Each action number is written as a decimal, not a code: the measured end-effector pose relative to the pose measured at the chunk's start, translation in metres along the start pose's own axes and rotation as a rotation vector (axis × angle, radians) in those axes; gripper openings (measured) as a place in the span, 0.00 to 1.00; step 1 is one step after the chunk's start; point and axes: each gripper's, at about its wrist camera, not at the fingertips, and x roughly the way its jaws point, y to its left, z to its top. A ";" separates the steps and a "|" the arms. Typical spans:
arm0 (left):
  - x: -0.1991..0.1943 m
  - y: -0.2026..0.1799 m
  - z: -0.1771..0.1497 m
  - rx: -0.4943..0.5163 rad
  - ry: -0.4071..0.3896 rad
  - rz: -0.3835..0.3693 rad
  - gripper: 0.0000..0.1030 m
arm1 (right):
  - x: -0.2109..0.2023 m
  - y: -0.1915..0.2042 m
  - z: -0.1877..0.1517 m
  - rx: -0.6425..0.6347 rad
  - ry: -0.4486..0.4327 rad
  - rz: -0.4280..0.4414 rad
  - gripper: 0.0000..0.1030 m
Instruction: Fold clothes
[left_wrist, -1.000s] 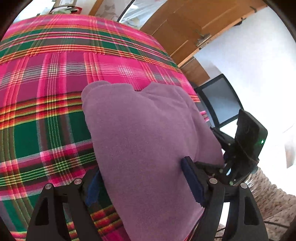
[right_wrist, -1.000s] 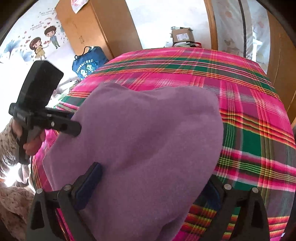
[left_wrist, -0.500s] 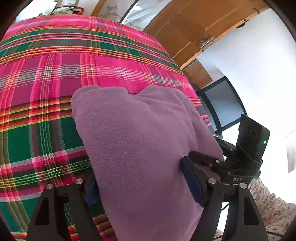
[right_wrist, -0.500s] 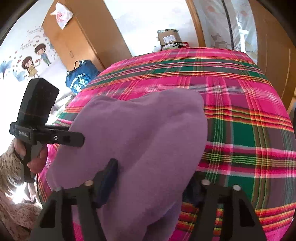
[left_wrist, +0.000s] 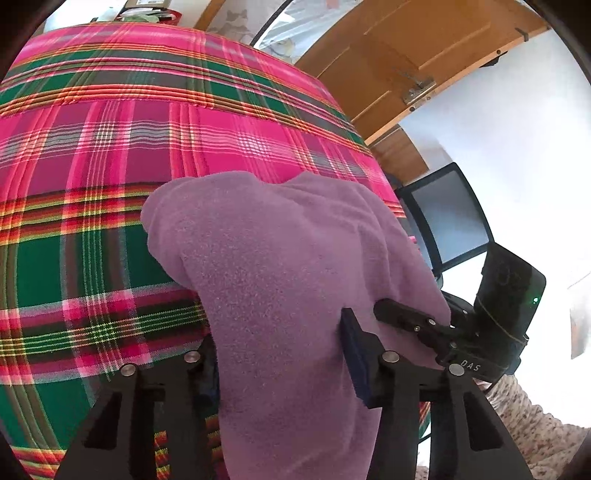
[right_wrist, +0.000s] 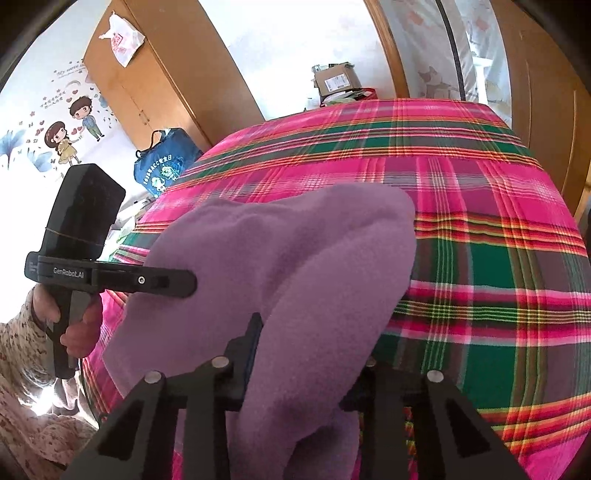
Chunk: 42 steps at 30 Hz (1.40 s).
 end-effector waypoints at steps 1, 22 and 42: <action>0.000 0.000 0.000 -0.001 -0.002 -0.001 0.48 | 0.000 0.001 0.000 -0.004 -0.002 -0.002 0.29; -0.052 0.003 0.008 0.023 -0.106 -0.006 0.34 | -0.009 0.043 0.037 -0.087 -0.068 -0.004 0.26; -0.134 0.091 0.041 -0.066 -0.251 0.149 0.34 | 0.084 0.115 0.121 -0.201 -0.055 0.091 0.26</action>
